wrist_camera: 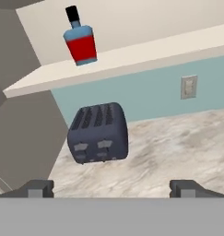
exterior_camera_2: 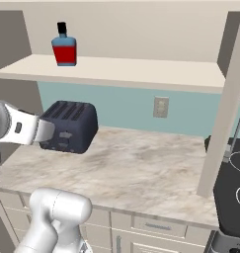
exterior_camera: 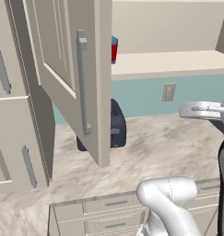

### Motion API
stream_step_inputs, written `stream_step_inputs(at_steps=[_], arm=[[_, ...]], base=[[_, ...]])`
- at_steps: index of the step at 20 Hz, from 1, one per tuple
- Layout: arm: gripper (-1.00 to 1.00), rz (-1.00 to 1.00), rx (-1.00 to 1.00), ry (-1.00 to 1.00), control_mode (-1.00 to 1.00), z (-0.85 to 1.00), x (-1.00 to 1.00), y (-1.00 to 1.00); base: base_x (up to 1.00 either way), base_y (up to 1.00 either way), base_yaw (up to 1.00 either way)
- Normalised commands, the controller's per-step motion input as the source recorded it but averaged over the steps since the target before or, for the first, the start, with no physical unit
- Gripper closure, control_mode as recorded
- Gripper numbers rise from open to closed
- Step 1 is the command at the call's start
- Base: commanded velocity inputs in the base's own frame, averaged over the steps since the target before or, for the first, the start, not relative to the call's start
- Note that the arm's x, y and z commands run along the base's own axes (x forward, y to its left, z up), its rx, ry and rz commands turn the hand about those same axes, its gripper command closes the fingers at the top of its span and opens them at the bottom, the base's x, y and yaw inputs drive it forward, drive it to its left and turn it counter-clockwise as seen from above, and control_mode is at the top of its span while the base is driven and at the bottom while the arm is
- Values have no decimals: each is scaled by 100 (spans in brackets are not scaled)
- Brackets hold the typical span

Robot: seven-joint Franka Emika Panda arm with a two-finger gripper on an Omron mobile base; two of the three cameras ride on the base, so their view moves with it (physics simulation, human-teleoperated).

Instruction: Open the cabinet directly in front. Then move the liquor and the cup to the dining counter with the jar on it.

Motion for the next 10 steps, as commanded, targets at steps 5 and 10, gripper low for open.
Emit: stream_step_inputs(at_steps=[5, 10], arm=[[-100, 0, -9, 1, -100, 40, 5, 28], [-100, 0, -5, -5, -100, 35, -1, 4]], base=[[0, 0, 0], [0, 0, 0]])
